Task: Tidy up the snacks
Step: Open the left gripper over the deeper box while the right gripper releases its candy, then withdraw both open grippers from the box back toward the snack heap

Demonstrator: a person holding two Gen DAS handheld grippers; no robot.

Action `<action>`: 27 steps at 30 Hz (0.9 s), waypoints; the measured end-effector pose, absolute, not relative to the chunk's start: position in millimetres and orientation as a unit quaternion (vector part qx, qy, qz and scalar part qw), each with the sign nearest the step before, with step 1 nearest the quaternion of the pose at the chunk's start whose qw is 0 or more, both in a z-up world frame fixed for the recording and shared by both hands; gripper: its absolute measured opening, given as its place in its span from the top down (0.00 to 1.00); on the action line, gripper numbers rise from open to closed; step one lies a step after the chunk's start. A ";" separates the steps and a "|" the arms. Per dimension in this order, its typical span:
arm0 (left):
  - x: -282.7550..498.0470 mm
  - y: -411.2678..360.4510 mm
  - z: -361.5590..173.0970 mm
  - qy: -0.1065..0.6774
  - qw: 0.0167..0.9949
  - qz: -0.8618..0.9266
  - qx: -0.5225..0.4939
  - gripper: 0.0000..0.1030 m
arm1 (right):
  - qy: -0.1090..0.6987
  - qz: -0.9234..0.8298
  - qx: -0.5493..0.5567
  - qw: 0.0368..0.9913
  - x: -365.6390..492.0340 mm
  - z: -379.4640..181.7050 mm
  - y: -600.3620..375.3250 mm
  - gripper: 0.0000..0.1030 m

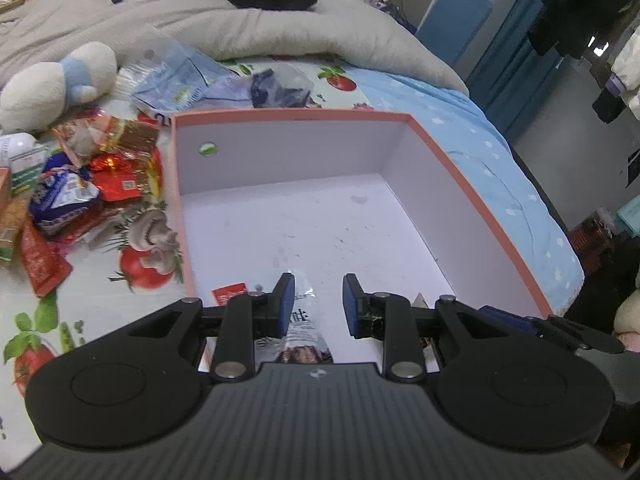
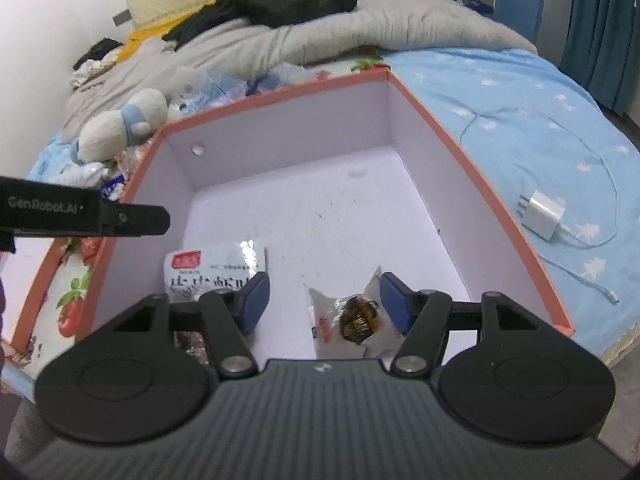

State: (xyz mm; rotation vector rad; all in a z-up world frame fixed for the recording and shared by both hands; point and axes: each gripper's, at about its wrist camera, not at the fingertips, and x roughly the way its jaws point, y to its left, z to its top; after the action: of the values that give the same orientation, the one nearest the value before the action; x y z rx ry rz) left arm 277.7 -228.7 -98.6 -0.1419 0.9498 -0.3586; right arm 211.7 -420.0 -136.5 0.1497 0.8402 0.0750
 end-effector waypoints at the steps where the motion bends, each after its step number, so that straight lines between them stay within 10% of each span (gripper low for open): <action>1: 274.9 -225.6 -95.6 0.451 0.873 -0.172 -0.070 0.71 | 0.405 0.036 0.075 0.911 209.6 -133.7 -419.1 0.39; 27: 118.3 -98.7 -4.4 0.343 0.920 -0.165 -0.095 0.60 | 0.311 0.080 0.085 0.943 98.0 -50.3 -317.1 0.38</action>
State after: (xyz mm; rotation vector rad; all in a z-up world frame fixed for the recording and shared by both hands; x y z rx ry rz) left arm 118.3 -98.7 -4.4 -0.1952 0.7058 -0.3383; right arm 98.0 -317.1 -50.3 0.1729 0.6336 0.1622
